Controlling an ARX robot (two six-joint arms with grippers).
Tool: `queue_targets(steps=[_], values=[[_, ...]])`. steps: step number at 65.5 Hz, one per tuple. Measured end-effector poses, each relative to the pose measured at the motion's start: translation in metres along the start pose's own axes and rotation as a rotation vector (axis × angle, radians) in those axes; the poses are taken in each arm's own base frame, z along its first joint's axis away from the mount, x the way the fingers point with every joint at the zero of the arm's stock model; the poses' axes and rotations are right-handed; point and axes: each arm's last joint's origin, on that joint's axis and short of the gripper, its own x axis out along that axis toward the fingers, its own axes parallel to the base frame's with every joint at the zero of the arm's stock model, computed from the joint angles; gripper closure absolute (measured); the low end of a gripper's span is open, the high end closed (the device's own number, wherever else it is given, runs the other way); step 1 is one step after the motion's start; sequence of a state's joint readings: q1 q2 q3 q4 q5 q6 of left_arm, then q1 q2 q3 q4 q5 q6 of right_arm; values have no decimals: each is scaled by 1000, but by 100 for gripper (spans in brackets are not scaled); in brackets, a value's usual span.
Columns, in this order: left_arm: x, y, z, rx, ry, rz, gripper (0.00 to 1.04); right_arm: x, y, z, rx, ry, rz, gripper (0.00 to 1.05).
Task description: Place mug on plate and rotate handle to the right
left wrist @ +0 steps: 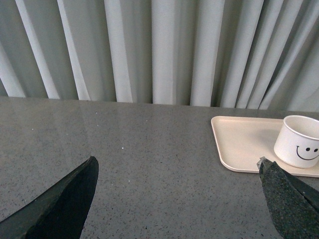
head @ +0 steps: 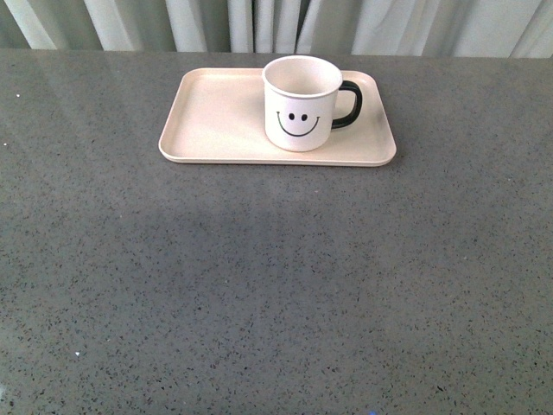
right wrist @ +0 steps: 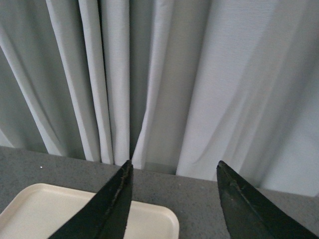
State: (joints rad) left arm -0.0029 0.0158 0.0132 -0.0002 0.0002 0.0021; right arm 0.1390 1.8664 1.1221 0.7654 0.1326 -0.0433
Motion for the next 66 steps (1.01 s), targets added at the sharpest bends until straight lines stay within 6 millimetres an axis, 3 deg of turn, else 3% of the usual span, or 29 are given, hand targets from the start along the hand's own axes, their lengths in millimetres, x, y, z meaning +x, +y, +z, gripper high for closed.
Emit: queue_targets(steps=[9,17,35,56,66], values=[[0,0,0,0,0,0,9,-57,-18,-19,26,-5,-14,83],[0,0,0,0,0,0,9,-93,-25,-33,26,15,-3,103],[0,0,0,0,0,0,9,-160,-38,-50,29,29,-9,103],[0,0,0,0,0,0,9,-218,-50,-61,30,32,-8,103],[0,0,0,0,0,0,9,-234,-49,-72,30,40,-6,103]])
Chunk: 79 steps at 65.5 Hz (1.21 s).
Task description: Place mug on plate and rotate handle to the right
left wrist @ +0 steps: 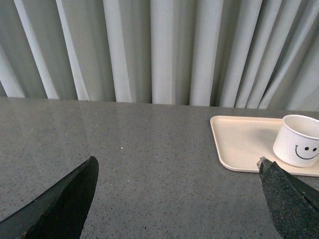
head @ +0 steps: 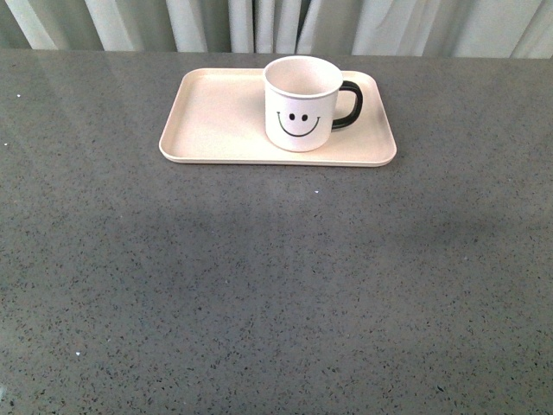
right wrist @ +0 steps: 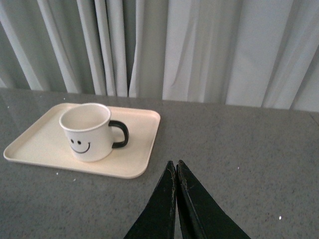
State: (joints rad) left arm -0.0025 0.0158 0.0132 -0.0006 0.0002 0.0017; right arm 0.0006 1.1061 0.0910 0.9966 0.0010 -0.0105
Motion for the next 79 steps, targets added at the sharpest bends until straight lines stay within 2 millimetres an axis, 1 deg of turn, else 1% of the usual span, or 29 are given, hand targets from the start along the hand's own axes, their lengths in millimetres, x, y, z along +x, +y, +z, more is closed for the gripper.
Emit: queue_targets(steps=[6,24,42,79], values=[[0,0,0,0,0,0,9,-11,0,0,0,-1,1,103],[0,0,0,0,0,0,9,-30,0,1,0,-3,1,103],[0,0,0,0,0,0,9,-44,0,8,0,-27,0,103],[0,0,0,0,0,0,9,-63,0,11,0,-39,0,103]])
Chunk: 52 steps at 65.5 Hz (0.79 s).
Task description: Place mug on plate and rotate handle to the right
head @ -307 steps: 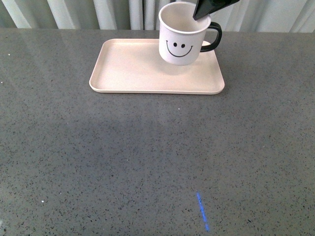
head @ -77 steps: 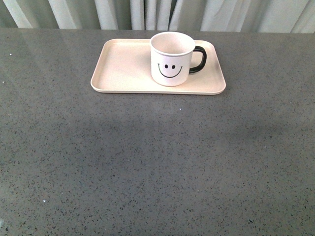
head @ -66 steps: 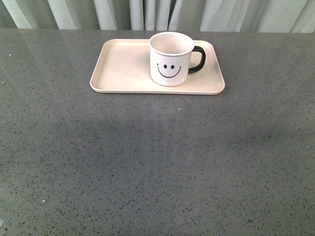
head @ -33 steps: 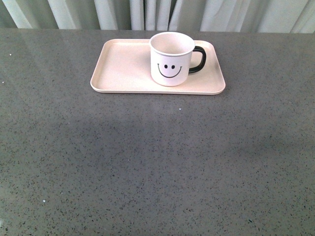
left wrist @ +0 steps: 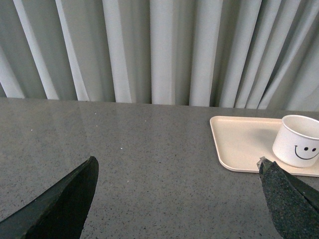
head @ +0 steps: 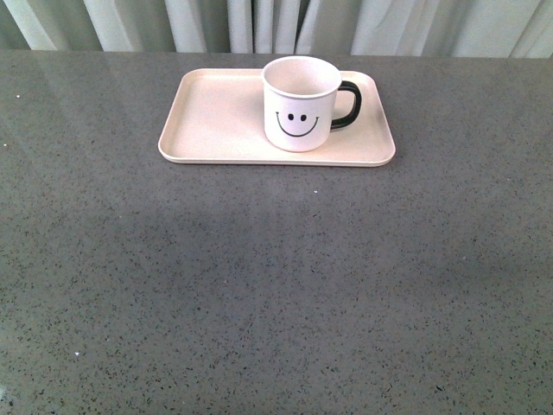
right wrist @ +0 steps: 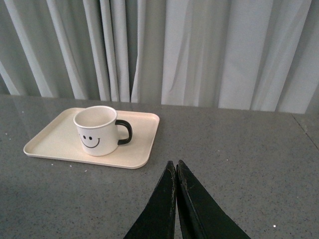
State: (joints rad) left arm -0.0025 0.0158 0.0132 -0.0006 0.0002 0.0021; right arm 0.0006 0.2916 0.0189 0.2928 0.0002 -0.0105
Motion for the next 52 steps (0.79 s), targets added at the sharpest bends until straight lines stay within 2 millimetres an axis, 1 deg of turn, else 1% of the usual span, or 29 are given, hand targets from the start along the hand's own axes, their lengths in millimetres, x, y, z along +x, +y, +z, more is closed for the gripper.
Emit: queue_targets(steps=[22,27,31,41,42,44,52], values=[[0,0,0,0,0,0,9,-8,0,0,0,1,0,103],[0,0,0,0,0,0,9,-15,0,-5,0,35,0,103],[0,0,0,0,0,0,9,-18,0,-3,0,11,1,103],[0,0,0,0,0,0,9,-19,0,-3,0,5,0,103],[0,0,0,0,0,0,9,-19,0,-3,-1,5,0,102],[0,0,0,0,0,0,9,-19,0,-3,0,5,0,97],[0,0,0,0,0,0,9,-19,0,-3,0,5,0,75]])
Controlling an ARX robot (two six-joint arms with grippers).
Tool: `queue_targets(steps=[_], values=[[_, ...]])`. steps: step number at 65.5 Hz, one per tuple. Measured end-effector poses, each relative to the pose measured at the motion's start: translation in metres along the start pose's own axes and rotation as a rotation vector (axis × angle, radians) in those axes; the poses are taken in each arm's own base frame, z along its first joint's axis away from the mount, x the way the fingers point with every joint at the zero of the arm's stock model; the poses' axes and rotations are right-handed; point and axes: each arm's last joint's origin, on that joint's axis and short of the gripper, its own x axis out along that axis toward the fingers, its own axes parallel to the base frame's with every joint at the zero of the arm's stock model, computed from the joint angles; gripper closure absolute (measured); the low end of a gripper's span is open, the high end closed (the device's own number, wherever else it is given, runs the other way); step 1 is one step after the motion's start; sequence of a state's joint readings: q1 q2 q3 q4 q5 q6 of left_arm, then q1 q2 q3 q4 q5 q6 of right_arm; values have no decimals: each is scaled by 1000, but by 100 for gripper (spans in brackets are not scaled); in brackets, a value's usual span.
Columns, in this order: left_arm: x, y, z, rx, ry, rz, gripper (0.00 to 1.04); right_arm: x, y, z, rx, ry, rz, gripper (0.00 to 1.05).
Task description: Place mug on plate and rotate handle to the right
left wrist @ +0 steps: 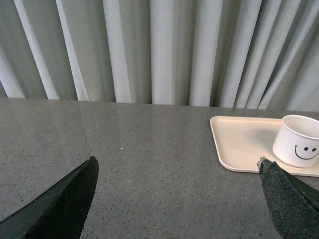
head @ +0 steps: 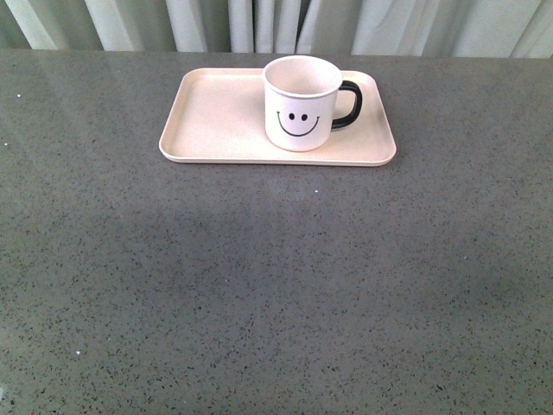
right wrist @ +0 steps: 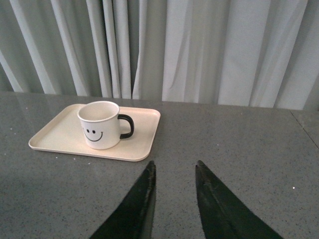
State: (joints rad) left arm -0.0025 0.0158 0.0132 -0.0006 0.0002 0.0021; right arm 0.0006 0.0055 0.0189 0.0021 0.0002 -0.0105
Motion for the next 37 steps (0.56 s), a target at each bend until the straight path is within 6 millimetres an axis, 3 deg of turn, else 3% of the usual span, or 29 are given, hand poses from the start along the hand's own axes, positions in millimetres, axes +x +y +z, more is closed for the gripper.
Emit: queue_targets(steps=[9,21,37], values=[[0,0,0,0,0,0,9,0,0,0,0,0,0,52],[0,0,0,0,0,0,9,0,0,0,0,1,0,9],[0,0,0,0,0,0,9,0,0,0,0,0,0,9]])
